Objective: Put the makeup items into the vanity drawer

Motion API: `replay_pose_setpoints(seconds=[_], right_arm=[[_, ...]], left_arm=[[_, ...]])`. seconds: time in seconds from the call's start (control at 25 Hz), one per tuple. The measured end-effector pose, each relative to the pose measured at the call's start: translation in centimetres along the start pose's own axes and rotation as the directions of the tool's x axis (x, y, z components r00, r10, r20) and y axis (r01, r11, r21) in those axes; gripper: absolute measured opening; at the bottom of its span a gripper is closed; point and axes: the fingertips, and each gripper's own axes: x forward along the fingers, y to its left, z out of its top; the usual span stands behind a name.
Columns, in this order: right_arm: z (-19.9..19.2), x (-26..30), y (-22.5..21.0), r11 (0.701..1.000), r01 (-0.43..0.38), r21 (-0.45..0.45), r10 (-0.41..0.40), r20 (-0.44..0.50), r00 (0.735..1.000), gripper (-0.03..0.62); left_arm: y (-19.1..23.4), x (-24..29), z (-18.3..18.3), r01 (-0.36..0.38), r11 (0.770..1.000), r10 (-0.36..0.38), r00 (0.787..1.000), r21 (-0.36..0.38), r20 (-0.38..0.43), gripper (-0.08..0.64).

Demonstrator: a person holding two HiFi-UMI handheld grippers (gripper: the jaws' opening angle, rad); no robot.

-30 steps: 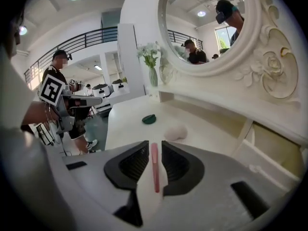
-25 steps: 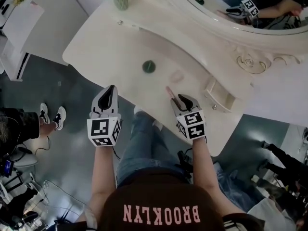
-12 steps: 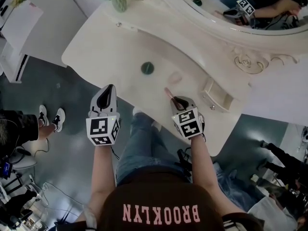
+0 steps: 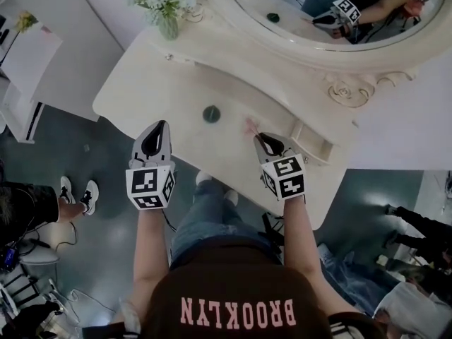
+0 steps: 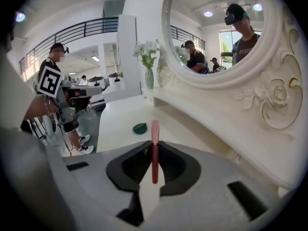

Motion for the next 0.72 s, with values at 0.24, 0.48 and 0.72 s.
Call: replay_pose_setpoints(seconds=[0.24,0.48,0.72], right_arm=[[4.2,-1.7,-2.0,0.996,0.06,0.059,-0.068,0.144,0.987,0.033],[5.2,-3.2,-3.9,0.983,0.152,0.106,-0.171,0.195,0.966,0.033],[4.3,-5.1,-5.8,0.968,0.208,0.14,-0.234,0.204,0.951,0.032]], left_arm=[[0.3,2.3,2.9,0.047,0.999,-0.048,0.998,0.019,0.042,0.006],[-0.7,4.7,4.2,0.126,0.991,-0.128,0.99,0.037,0.061,0.006],[-2.5,6.1,5.0,0.17,0.984,-0.173,0.983,0.047,0.068,0.006]])
